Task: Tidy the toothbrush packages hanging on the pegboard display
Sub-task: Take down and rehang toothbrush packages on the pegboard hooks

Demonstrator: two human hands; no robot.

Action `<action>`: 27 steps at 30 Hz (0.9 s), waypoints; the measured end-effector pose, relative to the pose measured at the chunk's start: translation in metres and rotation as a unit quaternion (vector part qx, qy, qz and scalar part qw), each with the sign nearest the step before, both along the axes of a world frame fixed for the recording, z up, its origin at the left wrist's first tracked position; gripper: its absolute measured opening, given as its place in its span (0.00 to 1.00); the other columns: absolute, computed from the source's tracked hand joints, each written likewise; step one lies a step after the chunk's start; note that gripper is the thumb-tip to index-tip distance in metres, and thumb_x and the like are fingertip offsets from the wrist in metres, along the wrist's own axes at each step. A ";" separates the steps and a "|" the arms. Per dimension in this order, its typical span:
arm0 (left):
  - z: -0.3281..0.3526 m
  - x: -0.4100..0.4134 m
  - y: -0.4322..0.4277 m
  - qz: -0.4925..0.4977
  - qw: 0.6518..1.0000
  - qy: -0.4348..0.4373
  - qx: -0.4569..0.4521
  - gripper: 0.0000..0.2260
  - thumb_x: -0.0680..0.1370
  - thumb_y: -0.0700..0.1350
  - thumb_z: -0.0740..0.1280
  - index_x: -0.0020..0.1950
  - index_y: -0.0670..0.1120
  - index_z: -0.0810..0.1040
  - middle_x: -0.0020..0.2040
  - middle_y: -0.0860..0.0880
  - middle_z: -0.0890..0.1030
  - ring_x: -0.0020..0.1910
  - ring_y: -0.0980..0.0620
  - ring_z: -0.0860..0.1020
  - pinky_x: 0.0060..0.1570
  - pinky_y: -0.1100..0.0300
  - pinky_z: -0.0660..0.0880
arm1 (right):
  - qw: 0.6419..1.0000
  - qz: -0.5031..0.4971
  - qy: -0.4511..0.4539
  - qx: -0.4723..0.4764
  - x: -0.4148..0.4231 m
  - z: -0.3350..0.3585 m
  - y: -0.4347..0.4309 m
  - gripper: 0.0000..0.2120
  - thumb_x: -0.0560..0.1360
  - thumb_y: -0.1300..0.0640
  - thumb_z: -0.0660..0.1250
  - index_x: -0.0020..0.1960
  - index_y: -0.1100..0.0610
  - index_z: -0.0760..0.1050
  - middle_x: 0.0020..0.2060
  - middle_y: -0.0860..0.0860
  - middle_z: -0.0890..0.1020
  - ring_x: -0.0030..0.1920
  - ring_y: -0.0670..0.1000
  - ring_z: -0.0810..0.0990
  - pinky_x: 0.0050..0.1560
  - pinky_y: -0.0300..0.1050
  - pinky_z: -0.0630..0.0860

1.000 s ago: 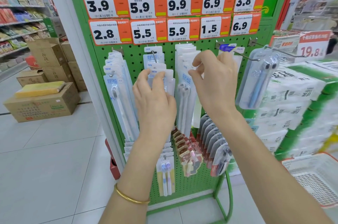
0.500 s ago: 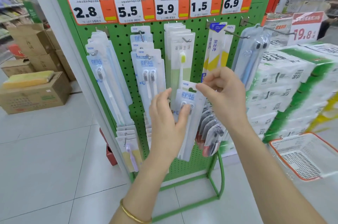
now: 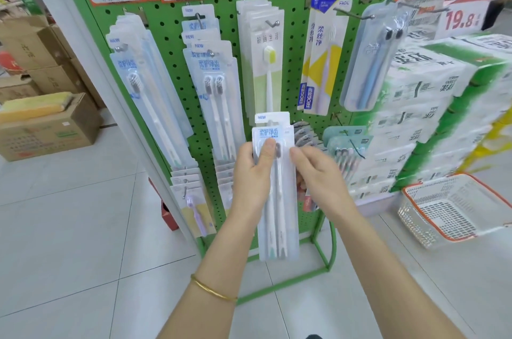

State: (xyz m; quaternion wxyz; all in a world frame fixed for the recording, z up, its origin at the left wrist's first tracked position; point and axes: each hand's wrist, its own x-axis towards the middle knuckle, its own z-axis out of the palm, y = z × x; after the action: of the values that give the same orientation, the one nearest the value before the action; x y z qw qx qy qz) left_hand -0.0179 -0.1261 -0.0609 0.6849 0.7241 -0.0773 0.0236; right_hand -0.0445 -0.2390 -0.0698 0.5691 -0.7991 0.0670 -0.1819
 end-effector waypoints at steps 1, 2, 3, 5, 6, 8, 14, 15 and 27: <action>-0.001 0.000 -0.002 0.010 1.000 -0.004 0.014 0.11 0.80 0.53 0.61 0.39 0.52 0.68 0.31 0.58 0.68 0.30 0.64 0.68 0.32 0.70 0.64 | 1.000 -0.007 -0.010 -0.003 -0.002 -0.006 0.005 0.17 0.80 0.54 0.61 0.35 0.60 0.67 0.27 0.47 0.68 0.27 0.46 0.66 0.28 0.38 0.64; -0.002 -0.001 -0.003 0.013 1.000 -0.010 0.025 0.11 0.80 0.53 0.60 0.39 0.52 0.68 0.33 0.58 0.68 0.31 0.64 0.68 0.32 0.69 0.64 | 0.999 -0.021 -0.024 0.014 -0.003 -0.009 0.008 0.17 0.79 0.55 0.62 0.33 0.57 0.65 0.26 0.45 0.66 0.27 0.46 0.64 0.28 0.37 0.63; -0.003 -0.003 -0.005 0.011 0.999 -0.017 0.037 0.10 0.80 0.53 0.60 0.42 0.50 0.69 0.35 0.57 0.69 0.32 0.64 0.68 0.34 0.69 0.64 | 0.997 -0.037 -0.040 0.053 -0.003 -0.011 0.011 0.18 0.79 0.57 0.63 0.32 0.55 0.64 0.25 0.43 0.65 0.28 0.44 0.63 0.28 0.37 0.62; -0.008 -0.006 -0.010 -0.003 0.997 -0.042 0.068 0.11 0.81 0.54 0.59 0.49 0.46 0.68 0.40 0.55 0.72 0.36 0.65 0.71 0.38 0.66 0.68 | 0.983 -0.063 -0.064 0.158 0.000 -0.014 0.015 0.17 0.79 0.60 0.63 0.33 0.55 0.64 0.27 0.44 0.64 0.29 0.42 0.62 0.30 0.35 0.62; -0.014 -0.008 -0.012 -0.009 0.994 -0.062 0.094 0.12 0.81 0.54 0.59 0.52 0.45 0.67 0.43 0.53 0.74 0.41 0.63 0.73 0.41 0.63 0.71 | 0.974 -0.073 -0.068 0.205 0.001 -0.015 0.016 0.15 0.79 0.61 0.63 0.34 0.56 0.65 0.29 0.46 0.65 0.30 0.42 0.62 0.30 0.34 0.62; -0.026 -0.009 -0.015 -0.010 0.981 -0.095 0.170 0.17 0.80 0.55 0.58 0.61 0.45 0.66 0.53 0.49 0.76 0.52 0.53 0.76 0.48 0.54 0.73 | 0.957 -0.089 -0.064 0.268 0.003 -0.016 0.017 0.14 0.79 0.60 0.62 0.35 0.57 0.66 0.30 0.48 0.65 0.30 0.42 0.63 0.30 0.32 0.63; -0.044 -0.020 -0.010 -0.116 0.947 -0.096 0.284 0.34 0.79 0.55 0.62 0.78 0.48 0.46 0.78 0.50 0.54 0.74 0.52 0.59 0.67 0.58 0.62 | 0.921 -0.141 -0.056 0.357 0.018 -0.024 -0.006 0.18 0.77 0.56 0.66 0.29 0.50 0.68 0.30 0.47 0.68 0.37 0.49 0.67 0.43 0.43 0.66; -0.046 -0.022 -0.010 -0.132 0.942 -0.102 0.291 0.36 0.78 0.55 0.63 0.78 0.48 0.45 0.78 0.51 0.53 0.74 0.53 0.58 0.66 0.60 0.61 | 0.919 -0.146 -0.050 0.363 0.019 -0.026 -0.008 0.19 0.77 0.56 0.66 0.28 0.50 0.69 0.30 0.47 0.68 0.38 0.50 0.66 0.45 0.45 0.65; -0.041 -0.023 0.006 -0.264 0.808 -0.111 0.515 0.55 0.67 0.59 0.75 0.76 0.55 0.34 0.72 0.48 0.54 0.62 0.45 0.71 0.46 0.53 0.72 | 0.869 -0.246 -0.054 0.425 0.022 -0.031 -0.015 0.18 0.80 0.57 0.63 0.32 0.54 0.64 0.22 0.40 0.67 0.24 0.40 0.65 0.30 0.33 0.66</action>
State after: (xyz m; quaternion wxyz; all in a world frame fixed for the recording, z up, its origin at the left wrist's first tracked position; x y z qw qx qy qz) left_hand -0.0409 -0.1203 -0.1014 0.1776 0.9149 -0.3415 -0.1212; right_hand -0.0225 -0.2543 -0.1007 0.7930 -0.4268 0.3017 -0.3130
